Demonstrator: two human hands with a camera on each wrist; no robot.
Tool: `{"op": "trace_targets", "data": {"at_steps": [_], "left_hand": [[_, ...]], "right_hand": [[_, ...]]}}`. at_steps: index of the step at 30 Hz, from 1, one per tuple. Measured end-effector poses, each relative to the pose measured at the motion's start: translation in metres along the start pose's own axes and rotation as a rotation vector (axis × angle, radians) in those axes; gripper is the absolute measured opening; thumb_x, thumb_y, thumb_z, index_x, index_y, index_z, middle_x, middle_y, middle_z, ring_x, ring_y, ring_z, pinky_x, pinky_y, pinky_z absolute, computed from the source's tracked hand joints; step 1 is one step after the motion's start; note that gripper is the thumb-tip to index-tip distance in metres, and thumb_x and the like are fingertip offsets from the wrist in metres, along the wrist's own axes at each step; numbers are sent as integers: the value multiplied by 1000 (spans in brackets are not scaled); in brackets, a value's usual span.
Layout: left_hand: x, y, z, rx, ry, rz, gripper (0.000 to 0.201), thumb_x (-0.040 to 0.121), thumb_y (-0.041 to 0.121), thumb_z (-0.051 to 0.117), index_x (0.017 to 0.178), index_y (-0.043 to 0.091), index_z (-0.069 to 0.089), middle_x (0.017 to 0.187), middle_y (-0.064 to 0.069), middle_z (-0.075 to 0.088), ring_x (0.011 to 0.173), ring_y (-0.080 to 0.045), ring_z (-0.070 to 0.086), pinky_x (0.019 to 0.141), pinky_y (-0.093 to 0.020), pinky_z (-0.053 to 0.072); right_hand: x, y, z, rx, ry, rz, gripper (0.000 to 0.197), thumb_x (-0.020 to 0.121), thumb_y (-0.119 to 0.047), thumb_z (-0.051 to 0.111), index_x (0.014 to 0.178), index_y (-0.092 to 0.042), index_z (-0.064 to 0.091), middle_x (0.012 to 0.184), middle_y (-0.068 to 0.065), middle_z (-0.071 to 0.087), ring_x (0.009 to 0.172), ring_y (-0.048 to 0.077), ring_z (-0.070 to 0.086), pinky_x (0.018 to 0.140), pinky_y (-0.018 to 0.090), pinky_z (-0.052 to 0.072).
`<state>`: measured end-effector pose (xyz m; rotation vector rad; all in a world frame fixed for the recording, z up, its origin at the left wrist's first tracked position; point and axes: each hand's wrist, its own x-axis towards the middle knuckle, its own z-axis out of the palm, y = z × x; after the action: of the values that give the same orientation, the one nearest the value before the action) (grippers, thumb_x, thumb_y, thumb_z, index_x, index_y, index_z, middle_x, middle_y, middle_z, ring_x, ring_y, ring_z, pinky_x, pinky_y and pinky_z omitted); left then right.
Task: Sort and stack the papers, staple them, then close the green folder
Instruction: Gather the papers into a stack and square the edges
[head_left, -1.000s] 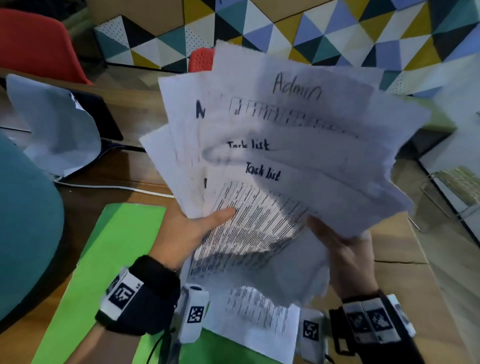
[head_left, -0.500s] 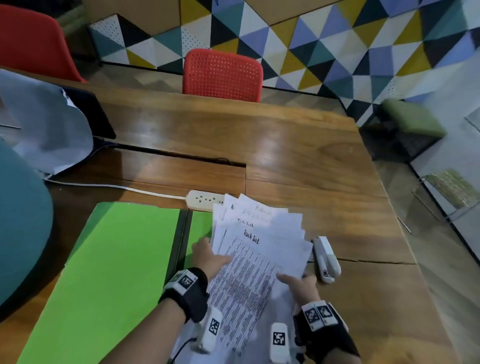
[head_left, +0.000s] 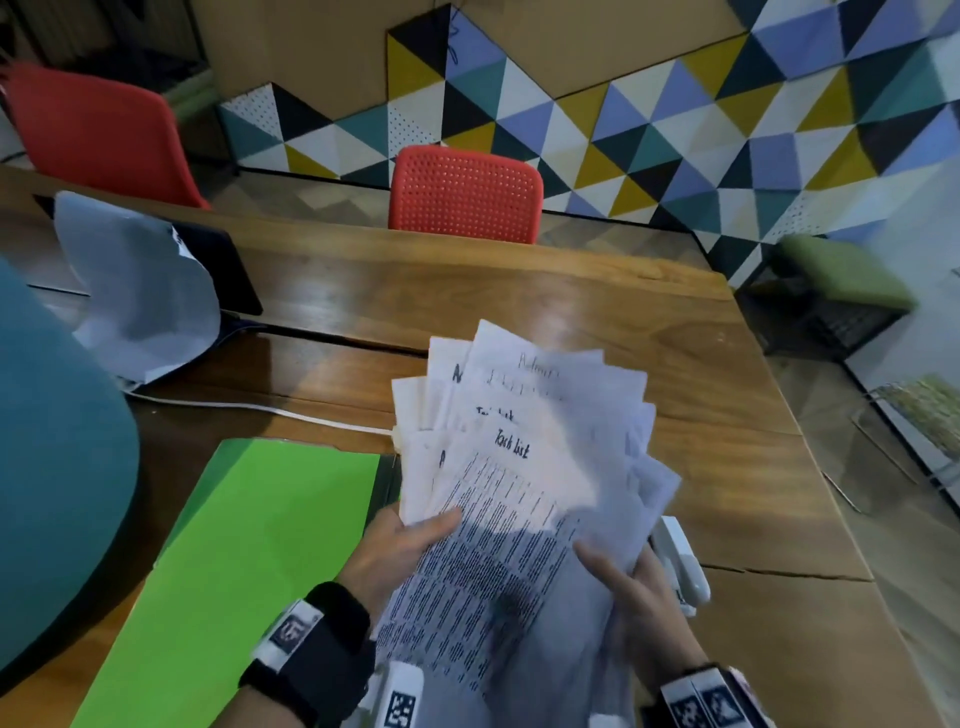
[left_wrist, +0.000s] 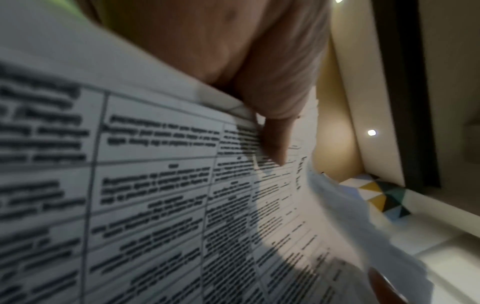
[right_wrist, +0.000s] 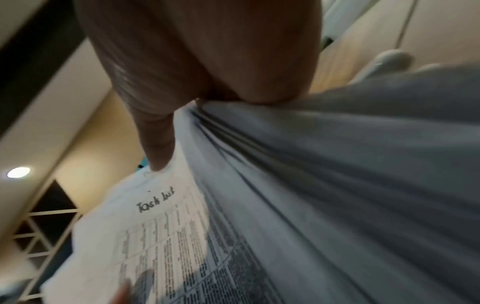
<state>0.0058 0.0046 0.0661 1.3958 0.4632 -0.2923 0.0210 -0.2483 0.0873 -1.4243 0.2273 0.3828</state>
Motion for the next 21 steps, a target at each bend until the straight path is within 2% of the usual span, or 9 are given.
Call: {"op": "trace_targets", "data": {"at_steps": [4, 6, 8, 11, 13, 15, 17, 19, 21], "left_hand": [[-25, 48, -10, -52, -125, 180, 59, 59, 41, 89, 114, 34, 69, 116, 9, 74, 113, -9, 66, 100, -33, 44], [-37, 71, -16, -59, -165, 306, 66, 52, 43, 91, 114, 38, 68, 122, 9, 71, 117, -8, 64, 100, -27, 46], [-44, 90, -21, -64, -169, 427, 67, 53, 43, 90, 116, 36, 67, 123, 8, 71, 118, -7, 63, 96, -20, 49], [-42, 100, -19, -111, -57, 537, 73, 47, 47, 92, 111, 27, 66, 110, 12, 75, 108, -4, 68, 88, -16, 53], [-33, 96, -10, -87, -27, 572, 64, 58, 29, 92, 115, 29, 64, 112, 17, 74, 111, -1, 66, 90, -14, 51], [-23, 87, 0, -2, 3, 576, 61, 67, 13, 86, 120, 32, 61, 113, 29, 70, 112, 9, 61, 88, -5, 46], [-12, 75, 5, 46, 45, 543, 56, 70, 15, 85, 116, 37, 62, 108, 32, 70, 106, 13, 62, 82, -2, 46], [-2, 65, 4, 67, 101, 525, 45, 75, 20, 83, 110, 41, 64, 104, 30, 72, 98, 13, 65, 76, -2, 46], [4, 60, 1, 78, 159, 535, 40, 80, 19, 79, 108, 44, 64, 103, 31, 71, 96, 14, 64, 74, -1, 47]], "right_hand": [[-13, -47, 18, -141, -15, -317, 39, 77, 5, 70, 114, -5, 67, 108, 2, 77, 101, 11, 72, 83, 20, 56], [-10, -60, 16, -167, 27, -480, 44, 74, 0, 72, 117, -7, 67, 114, -3, 75, 108, 8, 68, 89, 16, 51], [-7, -67, 10, -204, 52, -541, 41, 70, -20, 79, 110, -13, 73, 113, -5, 76, 111, 10, 67, 95, 20, 50], [-2, -64, 7, -338, 6, -435, 44, 50, -45, 87, 91, -30, 79, 98, -16, 78, 97, -1, 69, 88, 15, 52], [7, -52, 13, -357, -59, -328, 54, 49, -44, 92, 99, -31, 76, 108, -12, 76, 106, 5, 69, 96, 28, 53], [17, -42, 27, -358, -76, -412, 56, 69, -21, 87, 121, -30, 67, 123, -13, 70, 117, 6, 63, 101, 32, 50], [27, -30, 35, -357, -9, -496, 62, 74, -6, 81, 129, -23, 59, 124, -17, 67, 116, 0, 60, 101, 20, 47], [34, -19, 36, -361, 40, -465, 54, 72, -6, 82, 117, -25, 58, 108, -30, 69, 103, -10, 62, 89, 8, 48], [36, -10, 31, -353, 20, -392, 35, 67, -22, 84, 90, -24, 58, 74, -29, 69, 72, -14, 62, 68, 4, 48]]}}
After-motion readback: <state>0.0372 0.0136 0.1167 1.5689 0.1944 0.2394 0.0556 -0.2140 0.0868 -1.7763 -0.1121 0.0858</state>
